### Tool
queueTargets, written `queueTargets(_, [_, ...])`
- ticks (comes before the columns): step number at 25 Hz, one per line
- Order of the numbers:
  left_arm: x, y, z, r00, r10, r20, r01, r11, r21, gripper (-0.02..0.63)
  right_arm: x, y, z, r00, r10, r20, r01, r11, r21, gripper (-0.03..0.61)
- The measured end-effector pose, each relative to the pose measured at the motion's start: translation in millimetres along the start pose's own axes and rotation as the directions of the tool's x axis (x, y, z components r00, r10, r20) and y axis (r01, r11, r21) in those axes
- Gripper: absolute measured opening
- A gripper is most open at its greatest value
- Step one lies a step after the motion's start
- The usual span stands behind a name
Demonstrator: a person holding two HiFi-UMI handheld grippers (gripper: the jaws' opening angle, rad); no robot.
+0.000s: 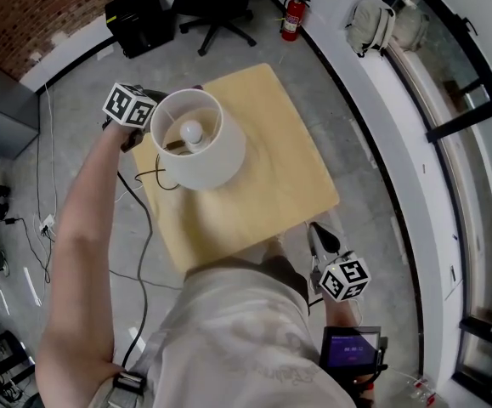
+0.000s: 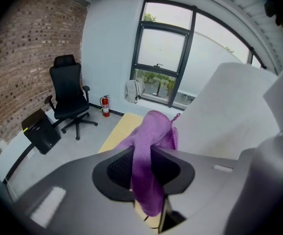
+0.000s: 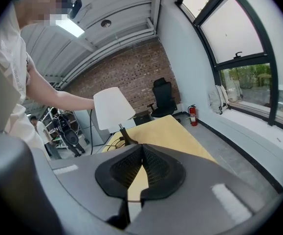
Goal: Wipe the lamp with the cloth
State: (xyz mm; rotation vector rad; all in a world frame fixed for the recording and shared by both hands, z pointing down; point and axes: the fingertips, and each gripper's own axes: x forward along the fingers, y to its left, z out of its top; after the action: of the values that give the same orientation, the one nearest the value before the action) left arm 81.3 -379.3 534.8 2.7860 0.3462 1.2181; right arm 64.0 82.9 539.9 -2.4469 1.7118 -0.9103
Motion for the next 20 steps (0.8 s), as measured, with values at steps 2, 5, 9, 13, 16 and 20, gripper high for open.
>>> queueTargets(2, [6.3, 4.0, -11.2, 0.999, 0.023, -0.036, -0.024, 1.000, -0.016, 0.092, 1.3, -8.0, 2.5, 1.000, 0.008, 0.005, -0.008, 1.000, 0.006, 0.014])
queueTargets(5, [1.8, 9.4, -12.8, 0.997, 0.070, -0.036, -0.071, 0.997, -0.033, 0.092, 6.2, -18.6, 8.3, 0.999, 0.032, 0.011, -0.032, 0.999, 0.008, 0.014])
queueTargets(9, [-26.9, 15.8, 14.3, 0.993, 0.115, 0.026, -0.114, 0.993, -0.037, 0.092, 16.6, -28.6, 17.5, 0.997, 0.075, 0.015, -0.075, 0.997, 0.003, 0.014])
queueTargets(13, [-61.7, 2.3, 63.1, 0.991, 0.093, 0.100, -0.100, 0.993, 0.061, 0.092, 28.8, -35.4, 30.2, 0.992, 0.122, 0.019, -0.122, 0.992, -0.009, 0.014])
queueTargets(16, [-83.3, -18.6, 98.2, 0.992, 0.055, 0.113, -0.074, 0.983, 0.170, 0.092, 38.0, -39.6, 34.2, 0.988, 0.156, 0.016, -0.156, 0.988, -0.008, 0.014])
queueTargets(20, [-93.8, -49.4, 132.5, 0.997, 0.000, 0.071, -0.021, 0.958, 0.286, 0.092, 44.4, -50.7, 33.3, 0.983, 0.184, 0.013, -0.184, 0.983, -0.002, 0.014])
